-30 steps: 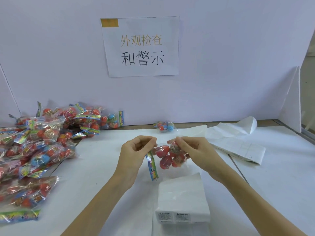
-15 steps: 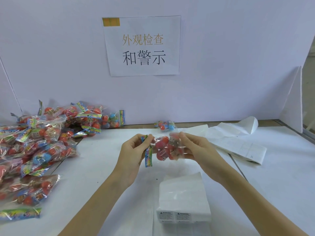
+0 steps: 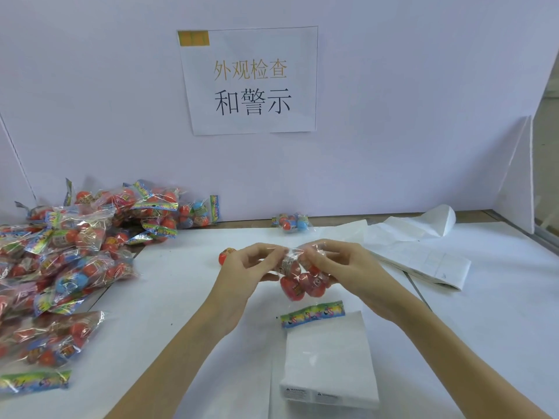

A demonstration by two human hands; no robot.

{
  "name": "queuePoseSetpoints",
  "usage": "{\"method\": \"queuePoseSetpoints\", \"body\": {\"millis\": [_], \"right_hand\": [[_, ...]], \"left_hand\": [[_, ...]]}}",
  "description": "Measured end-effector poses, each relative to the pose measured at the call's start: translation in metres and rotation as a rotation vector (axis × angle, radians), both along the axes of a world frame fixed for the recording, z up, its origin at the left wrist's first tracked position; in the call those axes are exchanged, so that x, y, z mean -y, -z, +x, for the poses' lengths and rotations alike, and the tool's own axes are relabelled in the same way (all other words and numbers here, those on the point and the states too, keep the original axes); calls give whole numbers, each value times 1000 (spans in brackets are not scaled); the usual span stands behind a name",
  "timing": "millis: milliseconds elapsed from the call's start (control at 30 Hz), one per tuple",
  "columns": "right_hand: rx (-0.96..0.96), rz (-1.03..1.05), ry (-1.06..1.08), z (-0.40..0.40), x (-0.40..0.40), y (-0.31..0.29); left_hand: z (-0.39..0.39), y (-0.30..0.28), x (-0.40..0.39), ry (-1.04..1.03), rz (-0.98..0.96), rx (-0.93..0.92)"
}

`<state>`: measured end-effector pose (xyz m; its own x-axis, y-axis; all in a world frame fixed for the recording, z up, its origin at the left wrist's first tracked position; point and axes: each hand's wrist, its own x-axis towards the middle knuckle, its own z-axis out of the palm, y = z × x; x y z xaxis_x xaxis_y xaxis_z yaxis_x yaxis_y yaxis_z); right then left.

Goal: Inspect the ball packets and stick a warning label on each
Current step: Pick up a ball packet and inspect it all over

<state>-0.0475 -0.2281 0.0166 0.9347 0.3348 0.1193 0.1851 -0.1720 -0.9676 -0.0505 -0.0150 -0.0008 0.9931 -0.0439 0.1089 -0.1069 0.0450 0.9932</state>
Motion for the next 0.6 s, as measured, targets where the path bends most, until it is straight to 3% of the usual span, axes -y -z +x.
{"method": "queuePoseSetpoints", "body": {"millis": [233, 367, 500, 600], "right_hand": [[11, -60, 103, 2, -1, 3], [-2, 49, 109, 1, -6, 3], [79, 15, 89, -2, -9, 4], [-4, -28, 0, -3, -8, 5]], "left_hand": [[1, -1, -4, -72, -42, -3], [1, -3, -3, -74, -173, -12], [1, -1, -2, -269, -29, 75], [1, -1, -3, -313, -70, 87]]}}
